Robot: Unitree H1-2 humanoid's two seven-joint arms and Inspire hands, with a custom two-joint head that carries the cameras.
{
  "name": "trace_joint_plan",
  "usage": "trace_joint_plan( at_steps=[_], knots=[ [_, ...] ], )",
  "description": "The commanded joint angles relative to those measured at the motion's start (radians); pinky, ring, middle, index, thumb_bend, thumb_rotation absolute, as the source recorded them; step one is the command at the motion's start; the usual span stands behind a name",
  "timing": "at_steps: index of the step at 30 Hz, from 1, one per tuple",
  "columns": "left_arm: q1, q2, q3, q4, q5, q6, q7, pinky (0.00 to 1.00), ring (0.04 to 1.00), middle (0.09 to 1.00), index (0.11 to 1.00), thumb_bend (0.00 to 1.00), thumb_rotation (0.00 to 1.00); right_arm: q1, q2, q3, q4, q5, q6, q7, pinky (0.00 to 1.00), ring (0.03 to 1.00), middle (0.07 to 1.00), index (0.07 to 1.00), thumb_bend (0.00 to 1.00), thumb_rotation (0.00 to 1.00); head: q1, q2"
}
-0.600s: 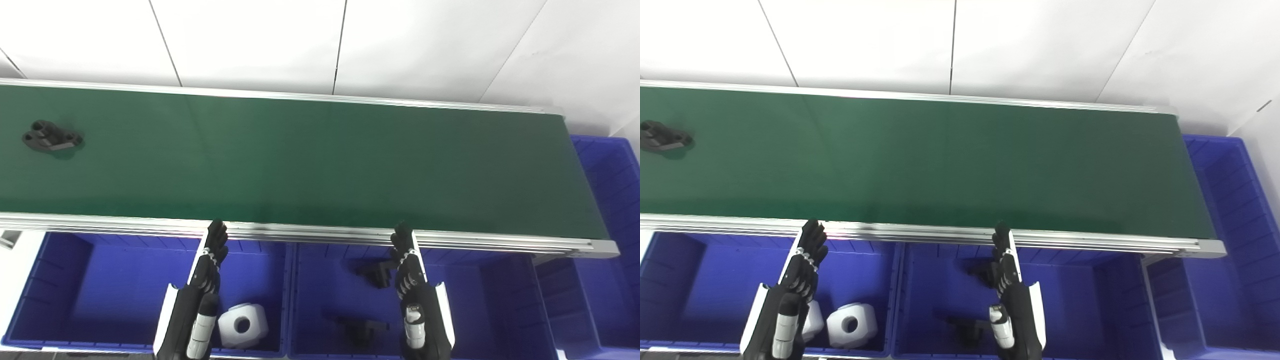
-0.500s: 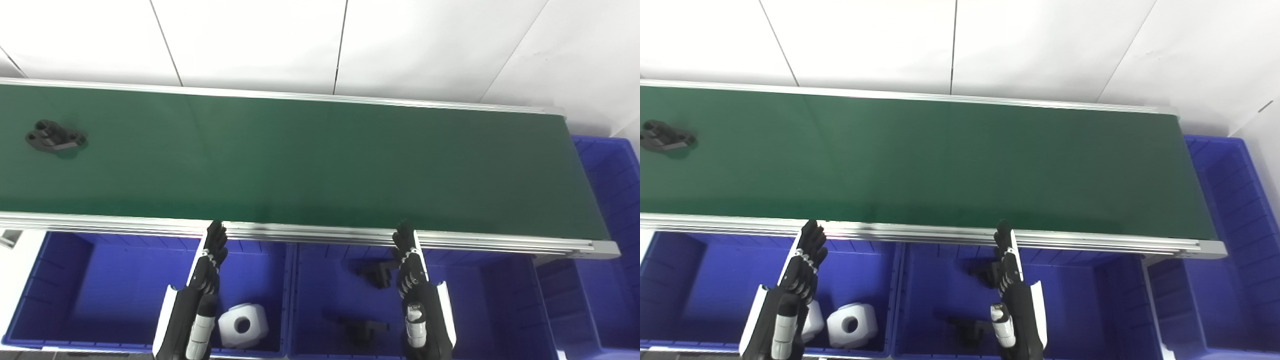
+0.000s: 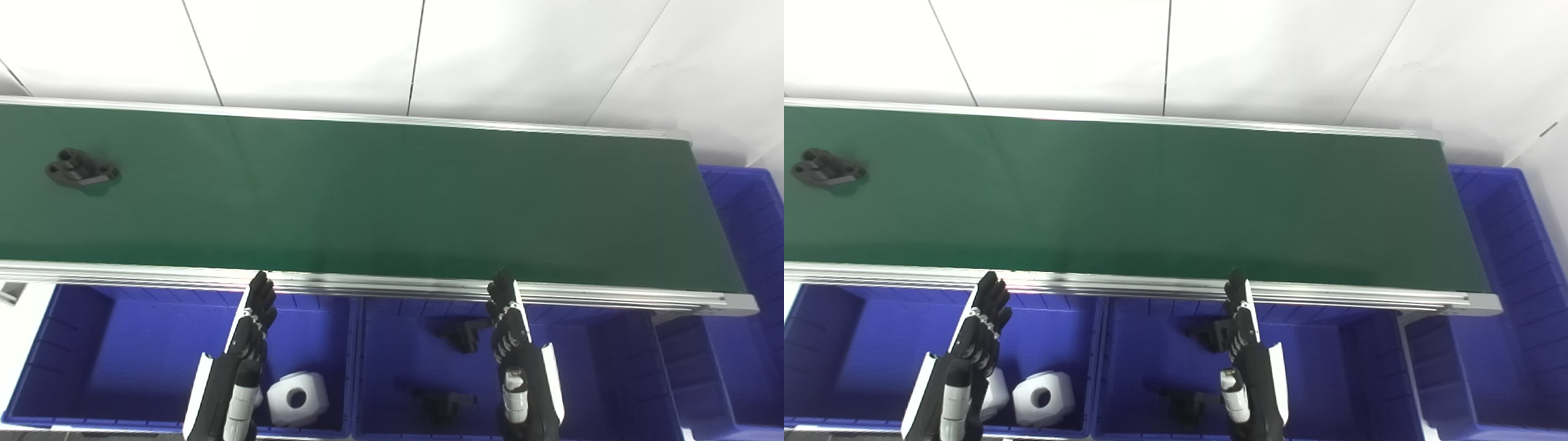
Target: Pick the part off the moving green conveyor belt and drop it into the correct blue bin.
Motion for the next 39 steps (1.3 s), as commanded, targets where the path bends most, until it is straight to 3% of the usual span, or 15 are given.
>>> trace_joint_plan(
  at_steps=[1, 11, 22, 28, 31, 36, 39],
  knots=[
    [0.014, 0.000, -0.005, -0.022, 0.000, -0.022, 0.000, 1.00, 1.000, 1.000, 1.000, 0.66, 0.99, 0.005, 0.008, 0.004, -0.018, 0.003, -0.037, 0.007, 1.00, 1.000, 1.000, 1.000, 0.90, 1.00, 0.000, 0.001],
    [0.000, -0.007, -0.007, -0.007, 0.020, -0.035, 0.001, 1.00, 1.000, 1.000, 1.000, 0.71, 0.97, 0.002, 0.001, 0.006, -0.006, 0.000, -0.046, 0.012, 1.00, 1.000, 1.000, 1.000, 0.89, 1.00, 0.007, -0.006],
    [-0.011, -0.005, -0.007, 0.007, 0.031, -0.057, 0.000, 1.00, 1.000, 1.000, 1.000, 0.69, 0.97, -0.002, -0.002, 0.009, -0.006, 0.009, -0.037, 0.018, 1.00, 1.000, 1.000, 1.000, 0.90, 1.00, 0.008, -0.010],
    [-0.014, -0.004, -0.009, 0.007, 0.034, -0.049, -0.002, 1.00, 1.000, 1.000, 1.000, 0.76, 0.97, -0.003, -0.003, 0.005, 0.001, 0.008, -0.043, 0.022, 1.00, 1.000, 1.000, 1.000, 0.90, 1.00, 0.013, -0.008],
    [-0.015, -0.006, -0.007, 0.015, 0.060, -0.063, 0.004, 1.00, 1.000, 1.000, 1.000, 0.77, 0.97, -0.003, -0.006, 0.002, 0.005, 0.015, -0.045, 0.025, 1.00, 1.000, 1.000, 1.000, 0.90, 1.00, 0.030, -0.022],
    [-0.019, -0.023, -0.021, 0.057, 0.059, -0.101, 0.008, 1.00, 1.000, 1.000, 1.000, 0.69, 0.94, -0.006, -0.012, -0.014, 0.043, 0.021, -0.085, 0.021, 1.00, 1.000, 1.000, 1.000, 0.90, 1.00, 0.101, -0.080],
    [-0.022, -0.034, -0.025, 0.074, 0.081, -0.110, 0.014, 1.00, 1.000, 1.000, 1.000, 0.69, 0.95, -0.009, -0.019, -0.023, 0.062, 0.035, -0.100, 0.028, 1.00, 1.000, 1.000, 1.000, 0.90, 1.00, 0.122, -0.107]
  ],
)
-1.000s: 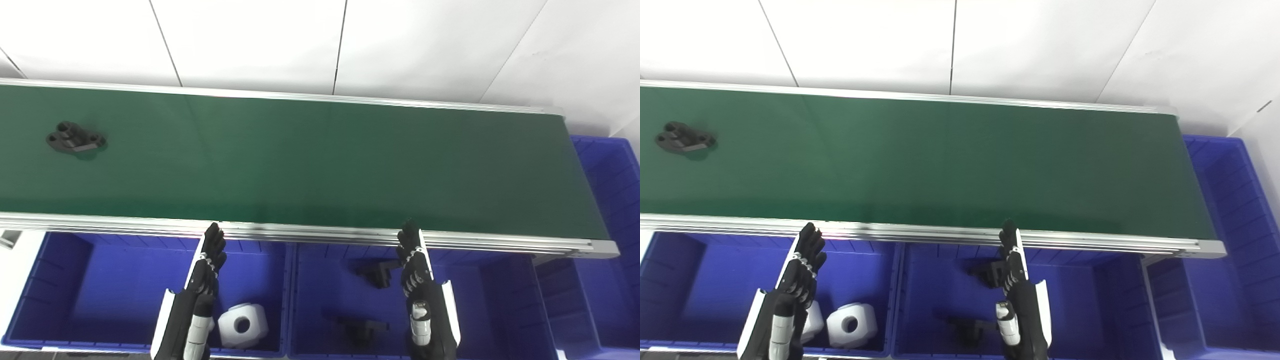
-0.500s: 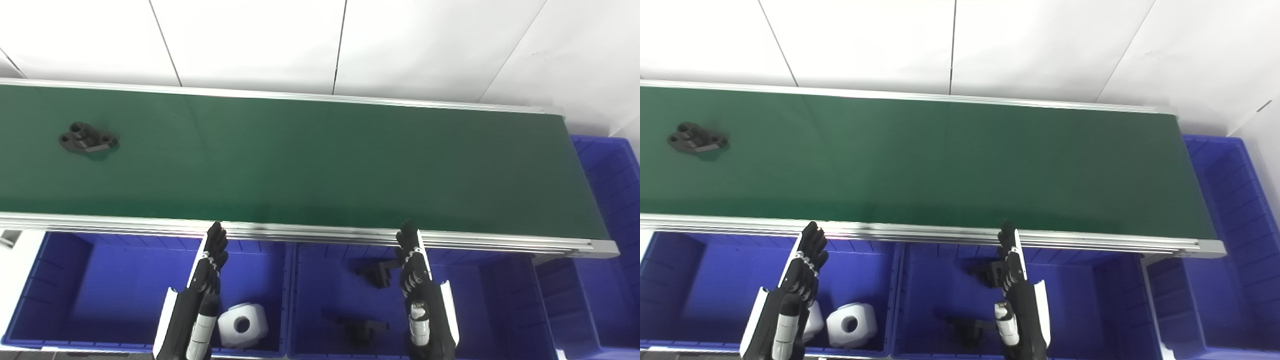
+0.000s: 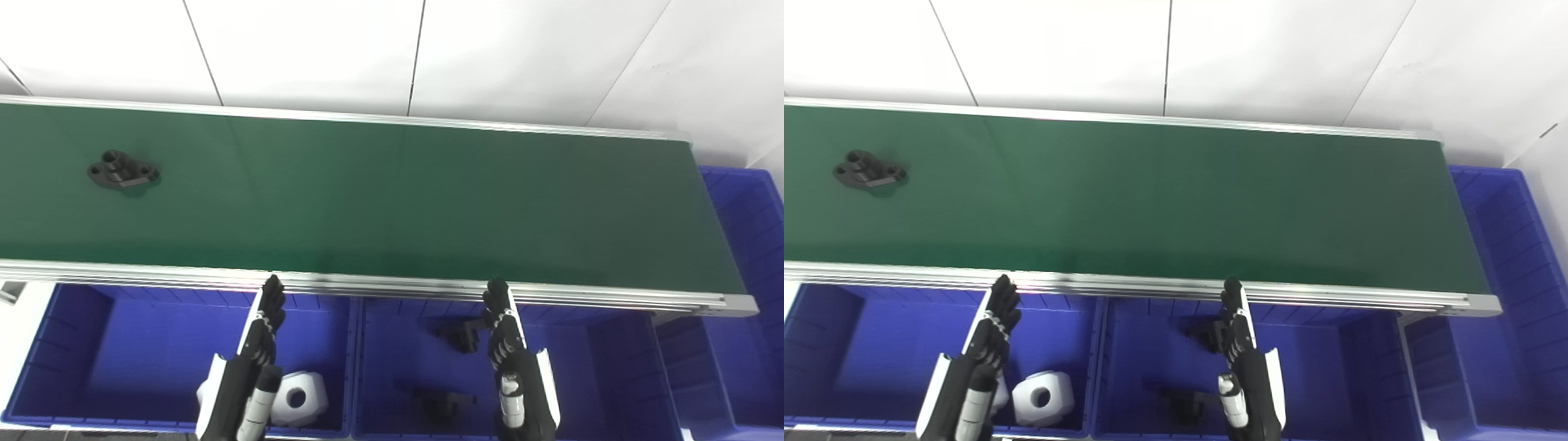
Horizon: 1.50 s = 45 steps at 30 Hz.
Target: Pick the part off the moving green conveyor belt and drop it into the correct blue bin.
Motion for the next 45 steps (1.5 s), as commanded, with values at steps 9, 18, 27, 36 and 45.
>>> trace_joint_plan(
  at_steps=[9, 18, 27, 36, 45],
  knots=[
    [-0.025, -0.042, -0.015, 0.057, 0.078, -0.104, 0.042, 1.00, 1.000, 1.000, 1.000, 0.62, 0.98, -0.026, -0.033, -0.025, 0.042, 0.041, -0.091, 0.018, 1.00, 1.000, 1.000, 1.000, 0.90, 1.00, 0.058, -0.062],
    [-0.049, -0.066, -0.031, 0.110, 0.120, -0.144, 0.078, 1.00, 1.000, 1.000, 1.000, 0.59, 1.00, -0.048, -0.047, -0.052, 0.070, 0.080, -0.095, 0.033, 1.00, 1.000, 1.000, 1.000, 0.92, 1.00, 0.142, -0.072],
    [-0.050, -0.057, -0.061, 0.134, 0.110, -0.150, 0.102, 1.00, 1.000, 1.000, 1.000, 0.62, 0.99, -0.042, -0.054, -0.064, 0.080, 0.110, -0.095, 0.056, 1.00, 1.000, 1.000, 1.000, 0.91, 1.00, 0.195, -0.122],
    [-0.074, -0.054, -0.109, 0.192, 0.114, -0.152, 0.160, 1.00, 1.000, 1.000, 1.000, 0.63, 0.99, -0.046, -0.060, -0.094, 0.108, 0.166, -0.092, 0.085, 1.00, 1.000, 1.000, 1.000, 0.94, 0.98, 0.266, -0.189],
    [-0.116, -0.049, -0.146, 0.247, 0.183, -0.151, 0.269, 1.00, 1.000, 1.000, 1.000, 0.62, 1.00, -0.078, -0.060, -0.133, 0.149, 0.187, -0.095, 0.131, 1.00, 1.000, 1.000, 1.000, 0.90, 0.98, 0.267, -0.196]
  ],
)
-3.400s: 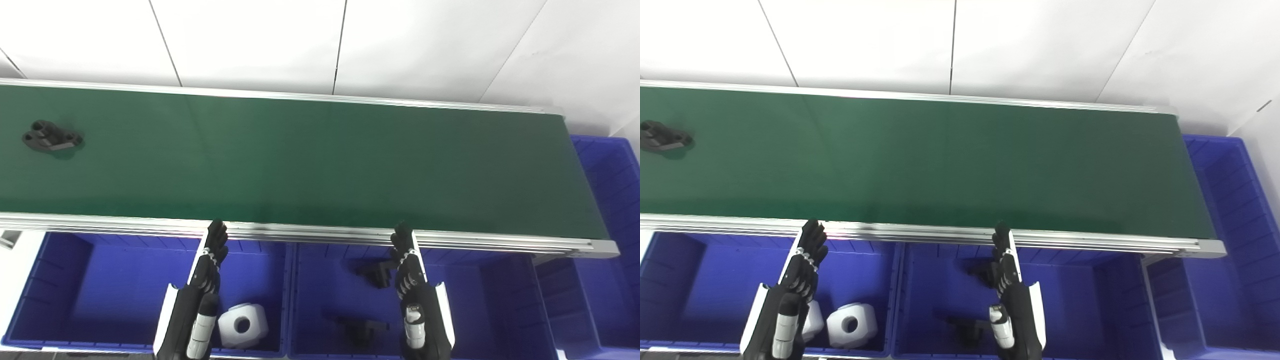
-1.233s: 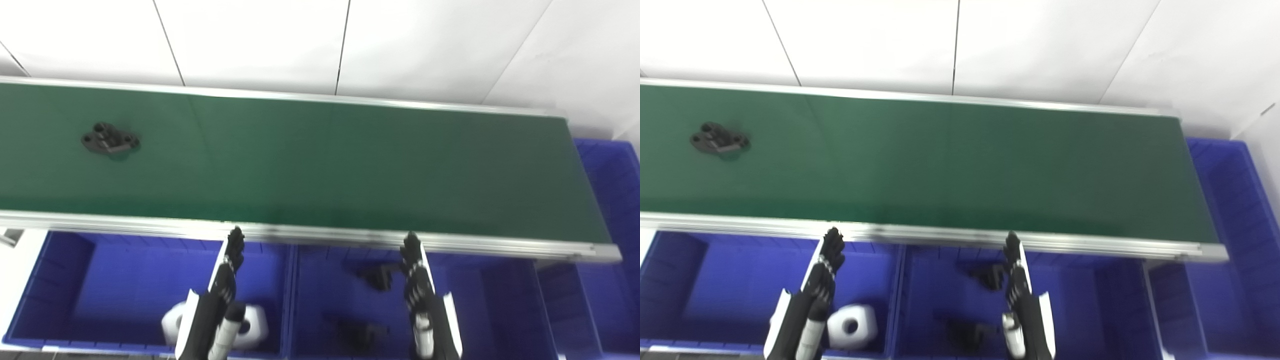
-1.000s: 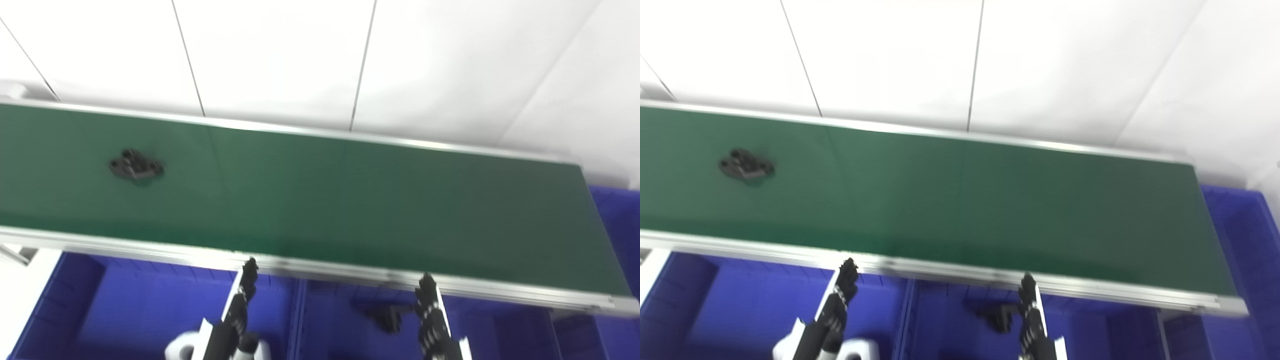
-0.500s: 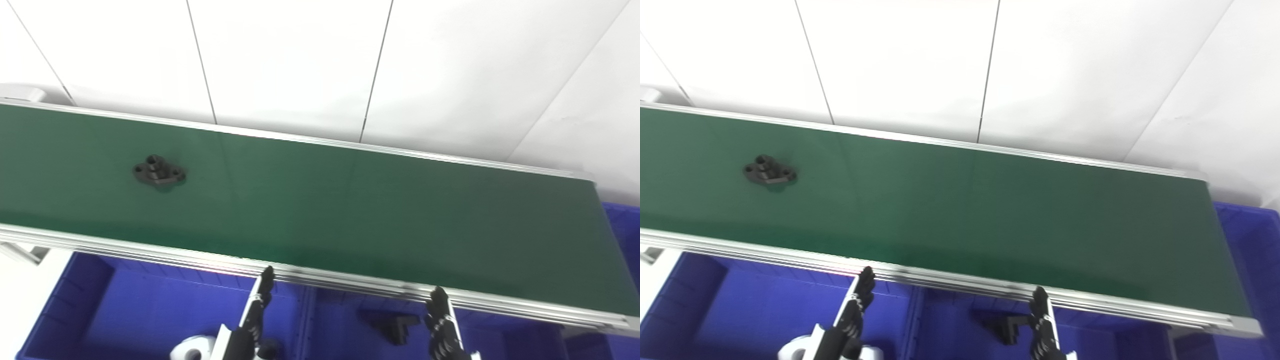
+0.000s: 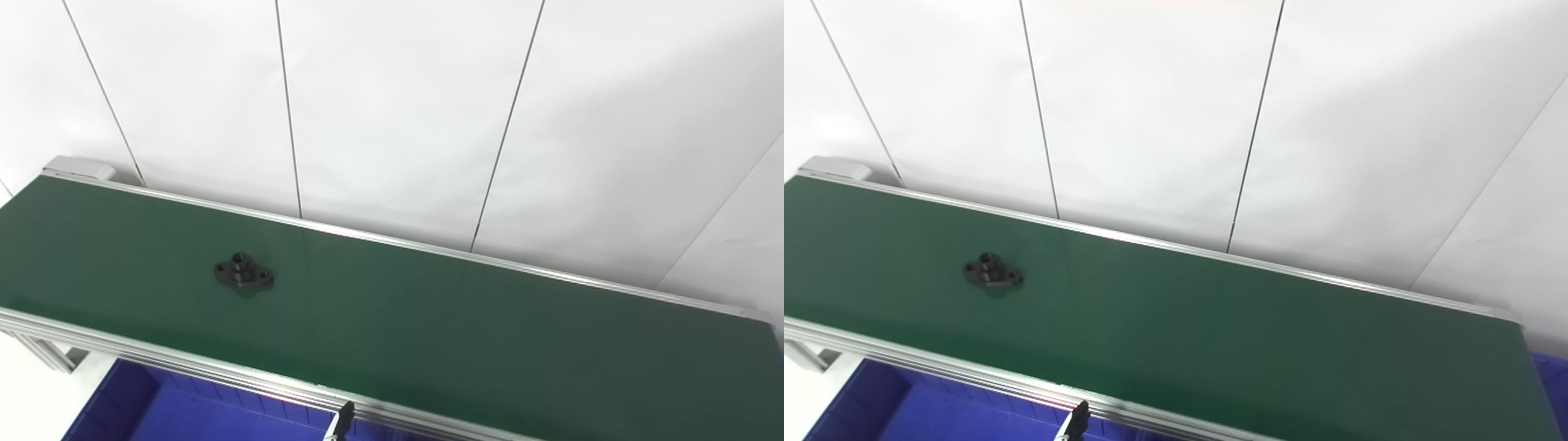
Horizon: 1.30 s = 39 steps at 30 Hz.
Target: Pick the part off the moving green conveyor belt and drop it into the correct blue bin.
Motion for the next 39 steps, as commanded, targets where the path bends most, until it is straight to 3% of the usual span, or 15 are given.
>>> trace_joint_plan(
  at_steps=[1, 7, 10, 18, 23, 28, 32, 39],
  knots=[
    [-0.010, -0.034, -0.048, 0.000, 0.029, -0.040, 0.038, 1.00, 1.000, 1.000, 1.000, 0.63, 1.00, -0.003, 0.005, -0.010, -0.014, 0.014, -0.063, 0.022, 1.00, 1.000, 1.000, 1.000, 0.91, 0.97, -0.002, 0.004],
    [-0.023, -0.022, -0.076, -0.008, 0.029, -0.040, 0.070, 1.00, 1.000, 1.000, 1.000, 0.62, 1.00, 0.001, -0.004, -0.020, -0.038, -0.015, -0.063, 0.036, 1.00, 1.000, 1.000, 1.000, 0.88, 0.96, -0.015, 0.021],
    [-0.020, -0.020, -0.080, -0.014, 0.032, -0.040, 0.070, 1.00, 1.000, 1.000, 1.000, 0.63, 1.00, 0.020, -0.008, -0.031, -0.083, -0.082, -0.063, 0.007, 1.00, 1.000, 1.000, 1.000, 0.89, 0.94, -0.024, 0.033],
    [-0.008, -0.007, -0.084, -0.039, 0.010, -0.040, 0.047, 1.00, 1.000, 1.000, 1.000, 0.67, 1.00, 0.070, -0.029, -0.033, -0.262, -0.188, -0.063, -0.039, 1.00, 1.000, 1.000, 1.000, 0.91, 0.77, -0.067, 0.054],
    [-0.013, 0.006, -0.081, -0.041, -0.001, -0.040, 0.040, 1.00, 1.000, 1.000, 1.000, 0.68, 1.00, 0.041, -0.001, -0.050, -0.336, -0.326, -0.056, -0.088, 1.00, 1.000, 1.000, 1.000, 0.96, 0.66, -0.100, 0.053],
    [-0.020, 0.019, -0.072, -0.042, -0.027, -0.039, 0.022, 1.00, 1.000, 1.000, 1.000, 0.64, 1.00, -0.090, 0.023, -0.079, -0.399, -0.508, 0.040, -0.085, 1.00, 1.000, 1.000, 1.000, 0.97, 0.61, -0.118, 0.057],
    [-0.018, 0.024, -0.065, -0.051, -0.023, -0.040, 0.016, 1.00, 1.000, 1.000, 1.000, 0.57, 1.00, -0.209, 0.015, -0.090, -0.431, -0.579, 0.132, -0.049, 0.99, 1.000, 1.000, 1.000, 0.97, 0.62, -0.124, 0.064],
    [-0.006, 0.017, -0.052, -0.064, -0.037, -0.036, -0.010, 1.00, 1.000, 1.000, 1.000, 0.59, 1.00, -0.411, -0.039, -0.106, -0.421, -0.637, 0.253, 0.008, 0.91, 0.997, 1.000, 0.992, 0.96, 0.68, -0.127, 0.073]
  ],
)
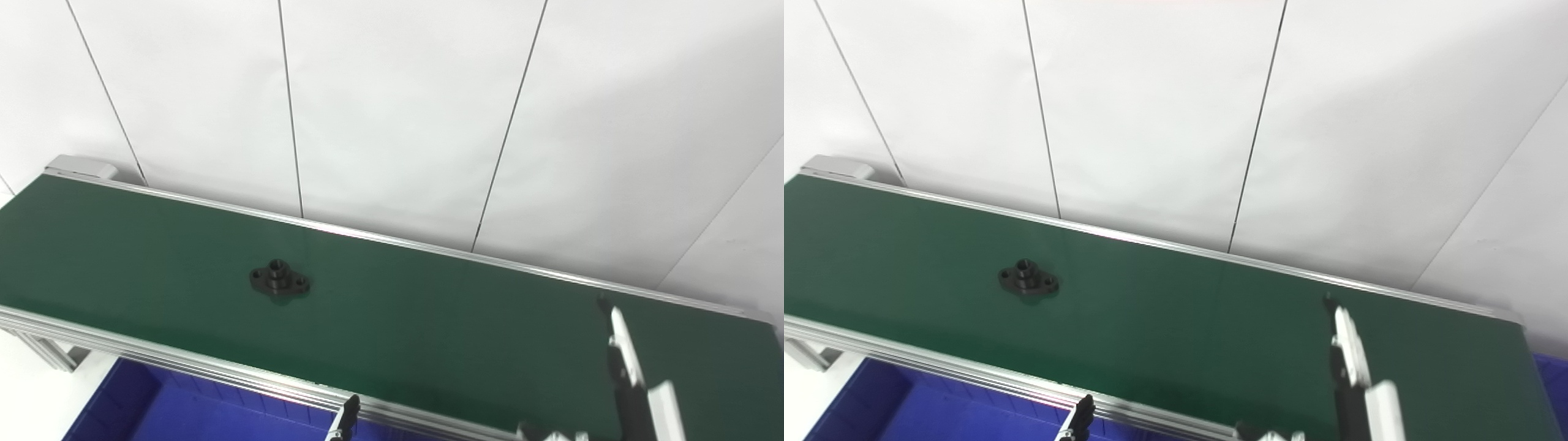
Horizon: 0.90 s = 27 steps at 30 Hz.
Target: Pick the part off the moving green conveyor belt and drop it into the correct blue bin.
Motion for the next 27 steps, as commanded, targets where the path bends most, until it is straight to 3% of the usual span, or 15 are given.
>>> trace_joint_plan(
  at_steps=[1, 7, 13, 18, 27],
  knots=[
    [0.014, -0.017, -0.006, -0.038, -0.003, -0.034, -0.014, 1.00, 1.000, 1.000, 1.000, 0.59, 1.00, -0.046, -0.015, -0.001, -0.031, -0.021, 0.051, 0.025, 0.90, 0.994, 1.000, 0.982, 0.97, 0.69, -0.001, 0.003],
    [0.017, -0.024, 0.000, -0.041, 0.006, -0.035, -0.022, 1.00, 1.000, 1.000, 1.000, 0.57, 1.00, -0.179, -0.047, 0.027, -0.031, -0.048, 0.173, 0.115, 0.84, 0.944, 0.970, 0.917, 0.98, 0.68, -0.001, 0.003],
    [0.008, -0.031, 0.001, -0.035, 0.029, -0.037, -0.016, 1.00, 1.000, 1.000, 1.000, 0.59, 1.00, -0.328, -0.048, 0.105, 0.038, -0.186, 0.256, 0.179, 0.77, 0.896, 0.933, 0.872, 1.00, 0.68, 0.004, 0.002],
    [0.005, -0.030, -0.002, -0.034, 0.047, -0.038, -0.007, 1.00, 1.000, 1.000, 1.000, 0.57, 1.00, -0.422, -0.038, 0.163, 0.133, -0.234, 0.296, 0.204, 0.69, 0.829, 0.894, 0.885, 1.00, 0.67, 0.009, 0.004],
    [0.003, -0.042, -0.008, -0.028, 0.058, -0.038, -0.008, 1.00, 1.000, 1.000, 1.000, 0.62, 1.00, -0.603, -0.001, 0.264, 0.355, -0.290, 0.332, 0.198, 0.69, 0.818, 0.865, 0.866, 1.00, 0.67, 0.031, 0.007]
  ],
)
